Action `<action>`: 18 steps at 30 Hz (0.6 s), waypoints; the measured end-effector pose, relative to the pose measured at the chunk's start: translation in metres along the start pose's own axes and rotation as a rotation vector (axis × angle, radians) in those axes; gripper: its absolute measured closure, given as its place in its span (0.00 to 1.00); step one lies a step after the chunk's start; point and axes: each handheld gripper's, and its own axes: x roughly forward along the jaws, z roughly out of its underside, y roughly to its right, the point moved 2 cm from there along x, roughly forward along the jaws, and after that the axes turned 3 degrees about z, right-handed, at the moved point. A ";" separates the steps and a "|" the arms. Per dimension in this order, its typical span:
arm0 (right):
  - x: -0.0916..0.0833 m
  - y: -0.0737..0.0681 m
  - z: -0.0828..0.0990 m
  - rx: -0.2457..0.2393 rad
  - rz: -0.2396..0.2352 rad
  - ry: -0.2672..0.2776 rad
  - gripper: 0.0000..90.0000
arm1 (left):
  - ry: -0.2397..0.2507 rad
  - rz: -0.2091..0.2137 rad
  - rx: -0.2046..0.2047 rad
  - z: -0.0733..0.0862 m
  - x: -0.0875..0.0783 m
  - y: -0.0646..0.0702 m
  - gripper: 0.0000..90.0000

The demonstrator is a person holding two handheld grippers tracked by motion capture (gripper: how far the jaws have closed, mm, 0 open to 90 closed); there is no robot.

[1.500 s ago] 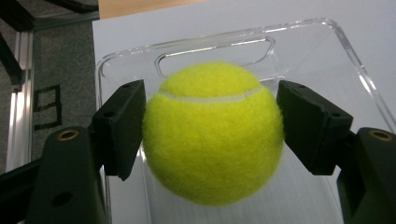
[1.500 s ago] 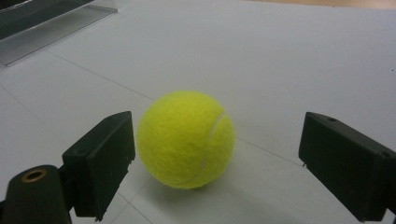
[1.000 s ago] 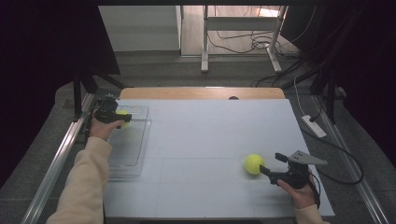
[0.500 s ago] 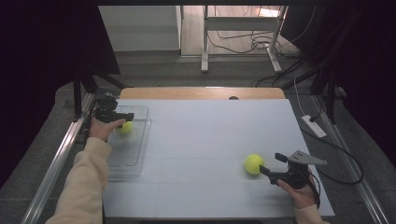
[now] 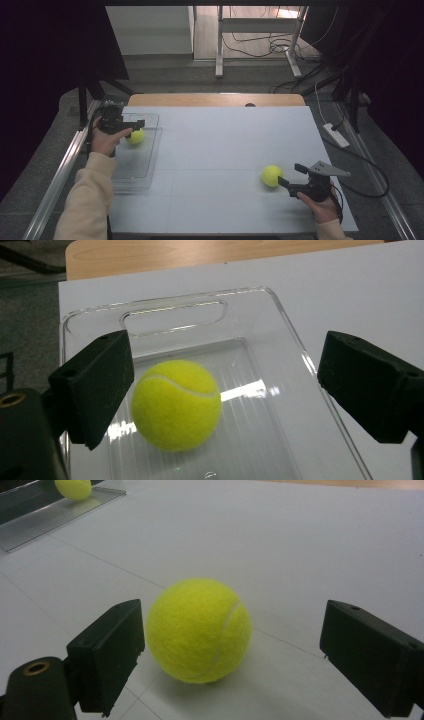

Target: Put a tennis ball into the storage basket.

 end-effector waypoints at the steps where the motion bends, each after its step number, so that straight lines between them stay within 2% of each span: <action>1: 0.000 0.000 0.000 0.001 0.000 -0.001 0.12 | 0.005 0.003 0.004 0.000 -0.001 0.002 0.10; 9: -0.002 0.002 0.000 0.012 0.004 0.009 0.12 | 0.056 0.055 0.066 0.000 -0.013 0.026 0.10; 10: -0.002 0.002 0.000 0.012 0.004 0.009 0.12 | 0.056 0.055 0.066 0.000 -0.013 0.026 0.10; 15: -0.002 0.004 -0.001 0.014 0.006 0.010 0.12 | 0.079 0.094 0.113 0.000 -0.018 0.044 0.10; 18: -0.002 0.004 -0.001 0.015 0.007 0.011 0.12 | 0.087 0.106 0.127 0.001 -0.019 0.050 0.10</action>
